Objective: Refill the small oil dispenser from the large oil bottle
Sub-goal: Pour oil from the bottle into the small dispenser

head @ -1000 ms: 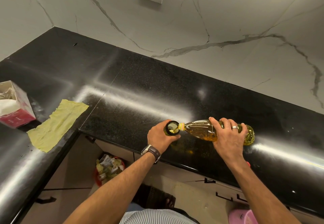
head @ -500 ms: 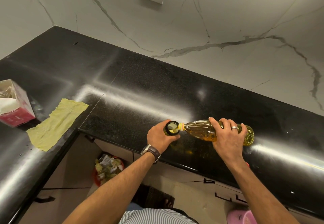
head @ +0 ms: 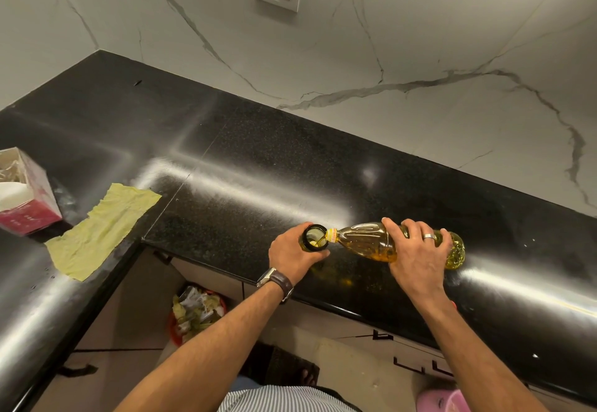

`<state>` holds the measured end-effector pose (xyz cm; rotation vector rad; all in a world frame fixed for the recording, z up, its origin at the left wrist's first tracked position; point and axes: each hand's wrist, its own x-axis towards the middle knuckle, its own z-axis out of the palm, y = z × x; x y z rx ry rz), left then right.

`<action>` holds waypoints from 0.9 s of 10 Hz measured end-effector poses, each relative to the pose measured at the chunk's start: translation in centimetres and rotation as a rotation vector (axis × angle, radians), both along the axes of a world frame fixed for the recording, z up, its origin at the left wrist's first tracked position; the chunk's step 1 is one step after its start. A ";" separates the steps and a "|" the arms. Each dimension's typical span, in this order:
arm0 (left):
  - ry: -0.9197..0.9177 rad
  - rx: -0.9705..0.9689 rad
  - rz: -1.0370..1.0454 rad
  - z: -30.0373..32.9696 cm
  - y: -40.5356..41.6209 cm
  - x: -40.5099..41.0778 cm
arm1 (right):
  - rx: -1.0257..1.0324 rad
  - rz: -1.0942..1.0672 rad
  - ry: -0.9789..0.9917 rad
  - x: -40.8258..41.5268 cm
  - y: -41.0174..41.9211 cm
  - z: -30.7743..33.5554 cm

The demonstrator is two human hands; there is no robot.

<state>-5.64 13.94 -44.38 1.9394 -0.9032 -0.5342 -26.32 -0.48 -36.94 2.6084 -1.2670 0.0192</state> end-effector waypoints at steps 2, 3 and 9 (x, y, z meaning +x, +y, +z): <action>0.002 0.008 0.005 -0.1 0.0 0.0 | -0.001 0.003 -0.003 0.0 0.1 0.0; 0.003 0.012 0.006 -0.2 0.0 0.0 | -0.006 0.003 -0.005 0.0 0.1 0.1; -0.001 -0.010 -0.006 -0.2 0.0 0.1 | -0.004 -0.007 0.003 0.2 0.0 0.1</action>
